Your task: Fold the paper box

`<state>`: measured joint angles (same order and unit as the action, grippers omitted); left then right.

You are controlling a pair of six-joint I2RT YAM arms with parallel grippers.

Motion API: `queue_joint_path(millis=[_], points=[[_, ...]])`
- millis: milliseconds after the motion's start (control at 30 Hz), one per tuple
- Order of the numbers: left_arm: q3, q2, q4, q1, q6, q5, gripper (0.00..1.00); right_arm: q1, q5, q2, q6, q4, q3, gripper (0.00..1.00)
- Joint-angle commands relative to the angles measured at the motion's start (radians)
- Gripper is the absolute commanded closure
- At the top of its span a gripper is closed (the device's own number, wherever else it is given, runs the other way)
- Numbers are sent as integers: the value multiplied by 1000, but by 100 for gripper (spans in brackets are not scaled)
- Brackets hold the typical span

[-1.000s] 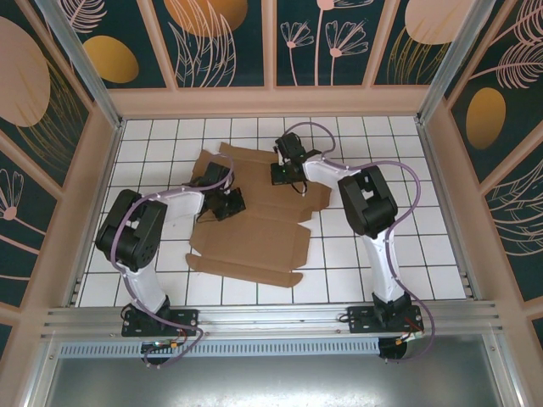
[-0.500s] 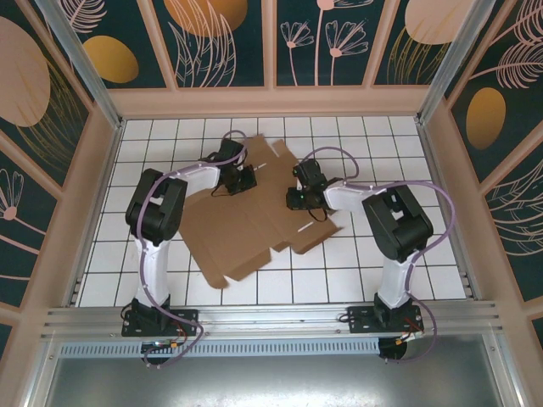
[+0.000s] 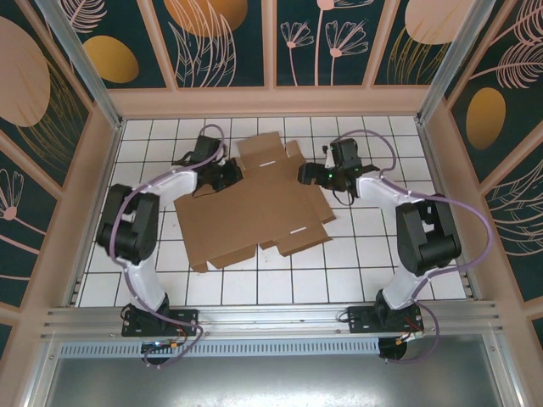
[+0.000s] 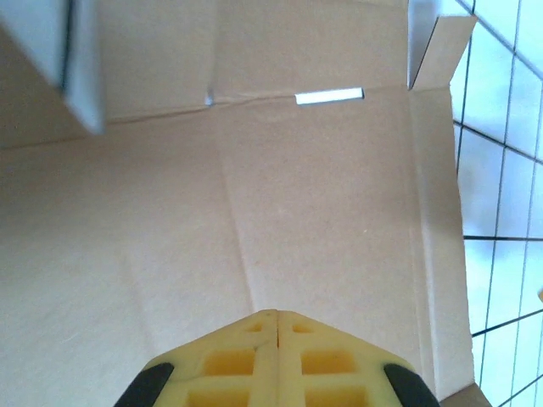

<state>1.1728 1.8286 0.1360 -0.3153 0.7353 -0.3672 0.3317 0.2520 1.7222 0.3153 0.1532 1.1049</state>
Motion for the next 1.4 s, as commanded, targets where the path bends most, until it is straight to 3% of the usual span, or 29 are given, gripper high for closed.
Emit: queue_joint_path(millis=[0,133,333,467,567,733,867,1067,1367], points=[[-117,-13,-38,21,44,-44,96,-51,78,113,-87,30,70,6],[-267,-29,-79,60,65,-59,100,-110,181,200,-161,75,126,6],[-314,24,-125,69,88,-71,100,-151,425,262,-167,25,89,11],[-324,53,-148,70,97,-75,100,-149,627,336,-140,-14,79,22],[-336,59,-164,69,98,-79,100,-130,691,335,-115,-50,69,35],[-347,51,-182,70,101,-86,100,-110,599,271,-107,-16,80,57],[-352,30,-190,68,97,-88,100,-92,401,177,-122,64,115,73],[-330,21,-201,24,106,-98,100,3,141,94,-171,244,254,79],[-330,33,-301,-52,196,-133,100,238,-220,127,-251,515,509,84]])
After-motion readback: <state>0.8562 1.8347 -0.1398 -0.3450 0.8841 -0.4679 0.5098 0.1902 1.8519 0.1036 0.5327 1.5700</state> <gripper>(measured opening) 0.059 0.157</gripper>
